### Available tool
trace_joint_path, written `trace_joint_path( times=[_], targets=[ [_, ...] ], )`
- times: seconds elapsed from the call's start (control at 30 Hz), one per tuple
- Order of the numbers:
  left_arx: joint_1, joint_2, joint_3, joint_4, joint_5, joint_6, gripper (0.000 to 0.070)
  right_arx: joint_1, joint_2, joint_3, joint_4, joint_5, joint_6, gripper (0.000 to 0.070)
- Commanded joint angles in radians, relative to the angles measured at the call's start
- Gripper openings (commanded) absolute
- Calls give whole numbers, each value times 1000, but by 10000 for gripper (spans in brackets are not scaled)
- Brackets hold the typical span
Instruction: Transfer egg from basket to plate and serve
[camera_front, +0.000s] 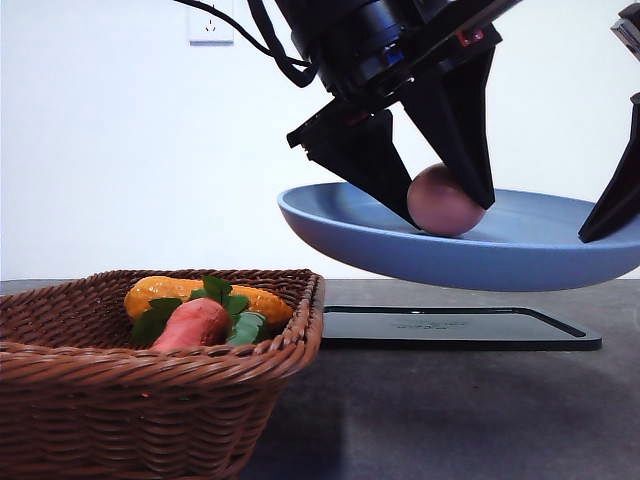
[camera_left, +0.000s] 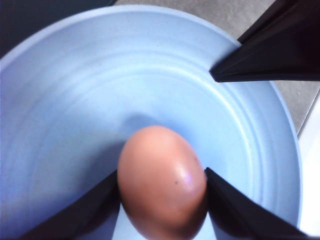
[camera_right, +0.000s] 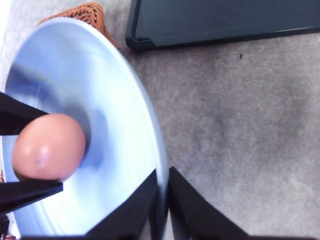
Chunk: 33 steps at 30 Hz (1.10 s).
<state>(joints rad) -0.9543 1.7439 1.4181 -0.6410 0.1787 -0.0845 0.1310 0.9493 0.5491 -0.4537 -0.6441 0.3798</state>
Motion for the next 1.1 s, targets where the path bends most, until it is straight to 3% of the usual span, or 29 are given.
trace_joint_path(
  times=[0.0, 0.1, 0.27, 0.4, 0.57, 0.8, 1.07],
  targets=[
    [-14, 13, 13, 15, 0, 14, 424, 3, 4, 5, 9, -7, 22, 0],
    [-14, 13, 13, 13, 0, 9, 533, 3, 4, 5, 9, 12, 22, 0],
    [-6, 1, 30, -29, 0, -59, 527, 3, 14, 5, 7, 24, 34, 0],
    [7, -25, 62, -94, -13, -40, 526, 2, 58, 8, 2, 22, 46, 0],
    [31, -75, 83, -191, -133, 11, 526, -12, 172, 56, -3, 5, 44, 0],
    [72, -188, 85, -284, -248, 43, 526, -48, 389, 250, -4, 12, -29, 0],
    [93, -370, 85, -304, -308, 42, 526, -98, 696, 543, -4, 17, -50, 0]
  ],
)
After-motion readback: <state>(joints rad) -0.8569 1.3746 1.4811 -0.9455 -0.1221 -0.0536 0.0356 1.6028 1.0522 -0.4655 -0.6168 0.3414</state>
